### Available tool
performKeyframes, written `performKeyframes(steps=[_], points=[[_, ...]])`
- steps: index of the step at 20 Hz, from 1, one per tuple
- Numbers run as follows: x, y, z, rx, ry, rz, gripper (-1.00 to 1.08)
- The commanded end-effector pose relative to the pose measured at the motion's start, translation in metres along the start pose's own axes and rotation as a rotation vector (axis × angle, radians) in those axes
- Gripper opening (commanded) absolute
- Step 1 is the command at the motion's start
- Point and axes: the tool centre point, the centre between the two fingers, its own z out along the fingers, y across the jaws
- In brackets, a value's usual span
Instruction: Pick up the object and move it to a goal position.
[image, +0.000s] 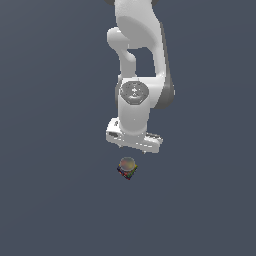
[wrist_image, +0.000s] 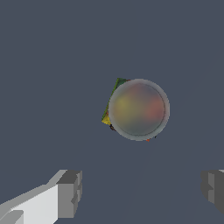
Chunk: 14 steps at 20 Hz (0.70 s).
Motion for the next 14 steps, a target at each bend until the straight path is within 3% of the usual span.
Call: performKeyframes(steps=[1, 14], points=[[0.01, 0.002, 0.005, 0.001, 0.004, 0.077, 1.0], [0.044, 0.007, 0.022, 0.0, 0.022, 0.346, 1.0]])
